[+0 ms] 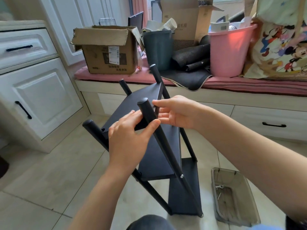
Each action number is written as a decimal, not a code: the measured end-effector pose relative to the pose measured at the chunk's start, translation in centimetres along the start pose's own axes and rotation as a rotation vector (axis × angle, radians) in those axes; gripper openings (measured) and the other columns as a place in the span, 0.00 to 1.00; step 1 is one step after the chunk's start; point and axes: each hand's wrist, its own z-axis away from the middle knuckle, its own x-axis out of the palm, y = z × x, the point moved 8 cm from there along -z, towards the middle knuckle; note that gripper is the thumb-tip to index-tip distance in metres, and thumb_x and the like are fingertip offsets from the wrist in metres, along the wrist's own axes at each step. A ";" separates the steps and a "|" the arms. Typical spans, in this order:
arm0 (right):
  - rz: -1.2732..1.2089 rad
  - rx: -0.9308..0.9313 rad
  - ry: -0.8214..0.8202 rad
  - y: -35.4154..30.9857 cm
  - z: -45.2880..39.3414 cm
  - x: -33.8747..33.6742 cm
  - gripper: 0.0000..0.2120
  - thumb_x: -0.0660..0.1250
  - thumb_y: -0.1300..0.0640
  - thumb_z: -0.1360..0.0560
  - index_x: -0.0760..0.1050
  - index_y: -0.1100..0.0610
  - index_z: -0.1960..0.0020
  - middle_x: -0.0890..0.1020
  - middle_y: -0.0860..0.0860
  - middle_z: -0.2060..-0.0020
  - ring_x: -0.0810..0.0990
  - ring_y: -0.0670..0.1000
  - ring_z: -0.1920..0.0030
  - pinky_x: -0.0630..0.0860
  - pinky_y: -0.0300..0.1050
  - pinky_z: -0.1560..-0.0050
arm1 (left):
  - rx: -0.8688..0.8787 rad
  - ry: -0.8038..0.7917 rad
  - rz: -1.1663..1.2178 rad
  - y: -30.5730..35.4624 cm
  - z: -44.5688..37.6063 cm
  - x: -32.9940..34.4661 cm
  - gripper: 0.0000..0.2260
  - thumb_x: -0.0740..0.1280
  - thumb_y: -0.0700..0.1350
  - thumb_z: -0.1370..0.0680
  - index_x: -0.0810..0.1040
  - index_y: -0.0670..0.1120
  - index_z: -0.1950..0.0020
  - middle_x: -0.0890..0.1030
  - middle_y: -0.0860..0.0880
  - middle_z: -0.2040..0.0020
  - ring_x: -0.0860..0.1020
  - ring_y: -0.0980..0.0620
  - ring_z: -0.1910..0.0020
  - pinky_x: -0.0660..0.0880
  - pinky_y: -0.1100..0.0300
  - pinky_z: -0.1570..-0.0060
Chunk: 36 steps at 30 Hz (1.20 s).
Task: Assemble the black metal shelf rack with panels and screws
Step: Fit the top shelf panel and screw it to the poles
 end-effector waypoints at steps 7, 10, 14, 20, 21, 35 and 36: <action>-0.067 0.016 -0.019 0.2 -0.5 0.0 0.19 0.67 0.64 0.21 0.71 0.70 0.33 0.82 0.64 0.50 0.85 0.58 0.57 0.83 0.46 0.63 | -0.008 0.013 0.026 -0.2 0.0 0.0 0.14 0.70 0.54 0.23 0.83 0.53 0.39 0.84 0.55 0.44 0.79 0.48 0.37 0.71 0.40 0.34; -0.099 0.004 -0.015 0.3 -0.4 -1.0 0.18 0.66 0.63 0.21 0.72 0.70 0.34 0.83 0.63 0.52 0.86 0.57 0.59 0.83 0.45 0.63 | 0.015 0.011 0.027 0.6 0.0 0.6 0.15 0.70 0.56 0.23 0.84 0.52 0.40 0.84 0.55 0.44 0.79 0.48 0.37 0.71 0.40 0.34; -0.103 0.038 -0.003 0.9 -0.4 -3.3 0.17 0.64 0.58 0.19 0.73 0.69 0.36 0.85 0.63 0.51 0.86 0.58 0.55 0.83 0.47 0.62 | 0.037 0.025 -0.009 1.3 0.1 1.2 0.16 0.68 0.57 0.24 0.84 0.50 0.42 0.85 0.54 0.45 0.79 0.48 0.37 0.70 0.39 0.35; 0.002 0.090 0.098 4.5 0.8 -13.0 0.14 0.63 0.58 0.19 0.74 0.66 0.39 0.85 0.63 0.49 0.85 0.60 0.48 0.83 0.50 0.52 | 0.034 0.060 0.043 1.2 -0.1 1.5 0.11 0.70 0.55 0.24 0.84 0.52 0.47 0.84 0.56 0.48 0.80 0.48 0.40 0.71 0.38 0.36; 0.021 0.103 0.143 5.5 1.1 -15.2 0.13 0.63 0.58 0.19 0.75 0.66 0.39 0.85 0.62 0.49 0.85 0.60 0.48 0.84 0.50 0.53 | 0.029 0.058 0.053 1.3 -0.1 1.6 0.11 0.69 0.56 0.25 0.84 0.53 0.47 0.84 0.58 0.47 0.80 0.49 0.39 0.71 0.39 0.35; 0.309 0.424 0.559 27.9 3.7 -36.5 0.06 0.63 0.67 0.20 0.75 0.69 0.46 0.80 0.61 0.60 0.77 0.56 0.62 0.76 0.46 0.60 | 0.035 0.079 -0.003 4.0 0.9 3.4 0.05 0.67 0.60 0.24 0.81 0.63 0.53 0.80 0.71 0.53 0.78 0.58 0.43 0.71 0.44 0.34; 0.351 0.439 0.564 29.4 3.3 -37.3 0.05 0.63 0.67 0.20 0.75 0.68 0.46 0.78 0.59 0.64 0.75 0.54 0.66 0.73 0.42 0.66 | 0.046 0.078 -0.007 3.9 0.9 3.6 0.04 0.67 0.60 0.24 0.79 0.64 0.52 0.79 0.72 0.56 0.78 0.59 0.46 0.72 0.47 0.35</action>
